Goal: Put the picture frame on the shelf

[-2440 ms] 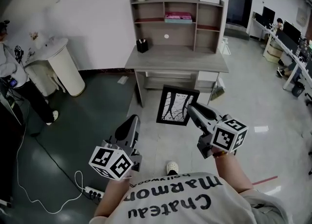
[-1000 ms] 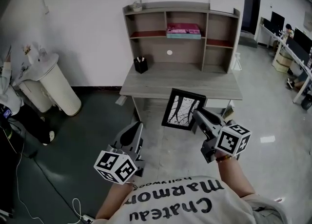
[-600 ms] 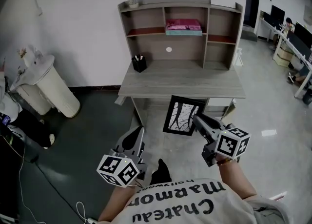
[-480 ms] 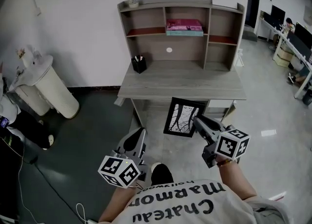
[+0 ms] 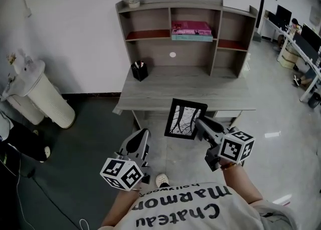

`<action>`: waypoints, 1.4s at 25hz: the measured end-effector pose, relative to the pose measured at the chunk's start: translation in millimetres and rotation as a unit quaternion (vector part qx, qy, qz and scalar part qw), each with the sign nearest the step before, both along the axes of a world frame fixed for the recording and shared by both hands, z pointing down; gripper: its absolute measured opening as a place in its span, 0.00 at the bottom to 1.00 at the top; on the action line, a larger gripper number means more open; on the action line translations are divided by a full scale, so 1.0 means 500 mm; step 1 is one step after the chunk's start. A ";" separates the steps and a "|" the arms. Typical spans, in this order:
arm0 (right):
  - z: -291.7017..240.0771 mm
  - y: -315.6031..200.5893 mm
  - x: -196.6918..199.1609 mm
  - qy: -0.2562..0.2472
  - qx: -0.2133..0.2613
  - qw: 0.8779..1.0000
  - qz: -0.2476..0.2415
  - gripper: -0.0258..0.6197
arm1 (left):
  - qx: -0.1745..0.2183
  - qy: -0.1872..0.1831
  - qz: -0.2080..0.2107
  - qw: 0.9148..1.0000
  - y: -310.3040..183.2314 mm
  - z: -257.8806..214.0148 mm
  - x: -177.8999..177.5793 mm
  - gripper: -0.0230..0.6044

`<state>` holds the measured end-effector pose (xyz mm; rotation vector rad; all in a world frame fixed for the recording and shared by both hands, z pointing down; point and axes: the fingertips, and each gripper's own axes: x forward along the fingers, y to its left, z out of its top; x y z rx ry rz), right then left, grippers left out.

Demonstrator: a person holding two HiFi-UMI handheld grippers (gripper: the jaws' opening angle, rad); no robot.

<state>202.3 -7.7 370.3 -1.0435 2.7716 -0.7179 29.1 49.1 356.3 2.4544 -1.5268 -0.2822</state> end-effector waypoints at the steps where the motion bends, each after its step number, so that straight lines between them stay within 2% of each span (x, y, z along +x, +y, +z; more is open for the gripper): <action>1: -0.005 -0.015 -0.008 -0.002 0.000 1.000 0.002 0.17 | 0.001 0.001 0.000 1.000 -0.017 -0.006 -0.010 0.06; 12: -0.087 -0.206 -0.109 -0.018 0.027 0.999 0.015 0.17 | 0.020 -0.006 0.000 1.000 -0.192 -0.071 -0.139 0.06; 21: -0.103 -0.358 -0.188 -0.010 0.059 0.997 0.057 0.17 | 0.038 -0.015 -0.005 0.999 -0.326 -0.080 -0.263 0.06; 25: -0.094 -0.399 -0.206 -0.010 0.060 0.996 0.071 0.17 | 0.037 -0.017 -0.003 0.999 -0.360 -0.067 -0.295 0.07; 30: -0.069 -0.431 -0.212 -0.002 0.035 0.996 0.085 0.17 | 0.019 -0.001 -0.008 1.000 -0.379 -0.043 -0.324 0.07; 35: -0.071 -0.462 -0.226 0.002 0.035 0.996 0.083 0.17 | 0.029 -0.001 -0.024 0.999 -0.386 -0.054 -0.361 0.07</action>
